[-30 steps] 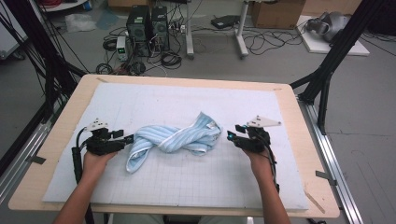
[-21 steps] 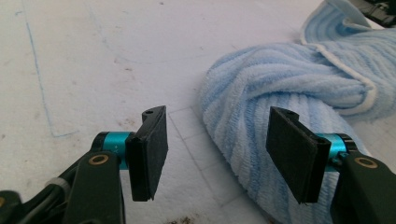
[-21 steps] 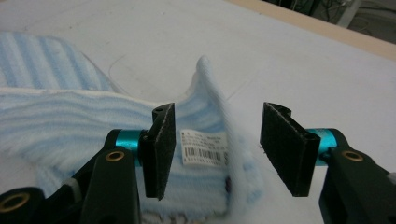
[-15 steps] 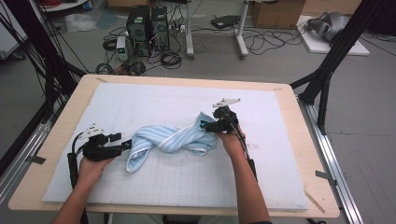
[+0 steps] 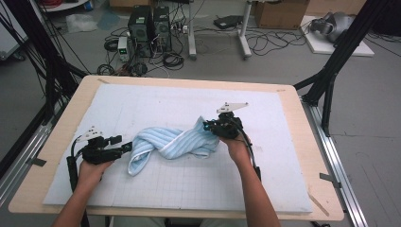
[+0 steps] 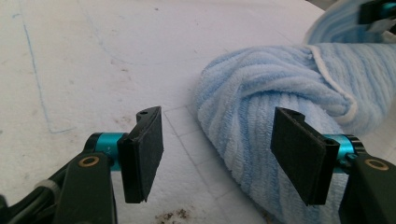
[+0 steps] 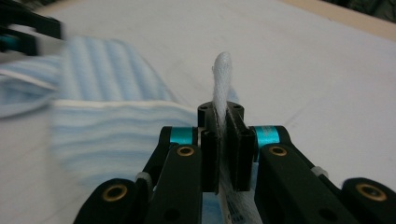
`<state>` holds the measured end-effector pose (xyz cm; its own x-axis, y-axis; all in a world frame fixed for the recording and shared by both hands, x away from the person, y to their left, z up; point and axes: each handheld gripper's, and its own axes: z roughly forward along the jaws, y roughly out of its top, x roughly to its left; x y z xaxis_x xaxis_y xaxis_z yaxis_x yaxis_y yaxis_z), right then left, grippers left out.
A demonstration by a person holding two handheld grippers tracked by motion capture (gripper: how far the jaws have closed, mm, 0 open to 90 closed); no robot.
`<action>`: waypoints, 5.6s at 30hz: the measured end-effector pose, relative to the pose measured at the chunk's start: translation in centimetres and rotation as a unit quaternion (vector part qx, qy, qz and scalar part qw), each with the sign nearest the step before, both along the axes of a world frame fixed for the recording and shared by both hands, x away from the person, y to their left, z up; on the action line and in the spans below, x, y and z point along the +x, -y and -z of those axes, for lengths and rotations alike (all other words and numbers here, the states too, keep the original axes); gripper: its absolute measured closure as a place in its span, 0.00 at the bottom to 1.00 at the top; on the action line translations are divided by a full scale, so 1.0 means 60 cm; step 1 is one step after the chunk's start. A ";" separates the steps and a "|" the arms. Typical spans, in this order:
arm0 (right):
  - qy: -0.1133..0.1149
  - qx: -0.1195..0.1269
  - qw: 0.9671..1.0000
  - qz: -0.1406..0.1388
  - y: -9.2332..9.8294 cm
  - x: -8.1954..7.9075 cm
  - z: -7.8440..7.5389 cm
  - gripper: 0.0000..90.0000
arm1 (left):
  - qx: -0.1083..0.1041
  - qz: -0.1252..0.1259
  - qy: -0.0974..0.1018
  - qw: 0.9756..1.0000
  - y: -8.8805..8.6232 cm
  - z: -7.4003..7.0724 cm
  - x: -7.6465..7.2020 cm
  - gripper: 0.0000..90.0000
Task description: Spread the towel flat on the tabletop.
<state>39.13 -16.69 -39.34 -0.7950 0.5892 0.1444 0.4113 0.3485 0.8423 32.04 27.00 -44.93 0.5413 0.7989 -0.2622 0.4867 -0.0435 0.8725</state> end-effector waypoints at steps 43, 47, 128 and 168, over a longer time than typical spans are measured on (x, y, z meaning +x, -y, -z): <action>0.012 0.014 0.999 -0.032 0.055 -0.055 -0.006 0.57 | -0.007 -0.004 0.016 1.000 0.005 -0.004 -0.001 0.38; 0.005 -0.029 1.000 0.002 0.037 -0.025 0.006 0.56 | -0.008 -0.002 0.018 1.000 0.007 -0.005 -0.001 0.38; -0.013 -0.042 0.998 -0.035 -0.020 -0.044 0.020 0.96 | -0.011 0.034 0.009 0.999 0.021 -0.007 -0.001 0.46; -0.025 0.002 0.999 -0.040 0.008 -0.066 0.023 0.64 | 0.077 0.087 0.084 0.990 0.064 -0.050 -0.008 0.89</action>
<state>35.14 -17.18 -40.75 -0.8308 0.5242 0.1870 0.4241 0.3789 0.8225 31.59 23.15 -41.91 0.7005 0.7126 -0.0385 0.3077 -0.2530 0.9172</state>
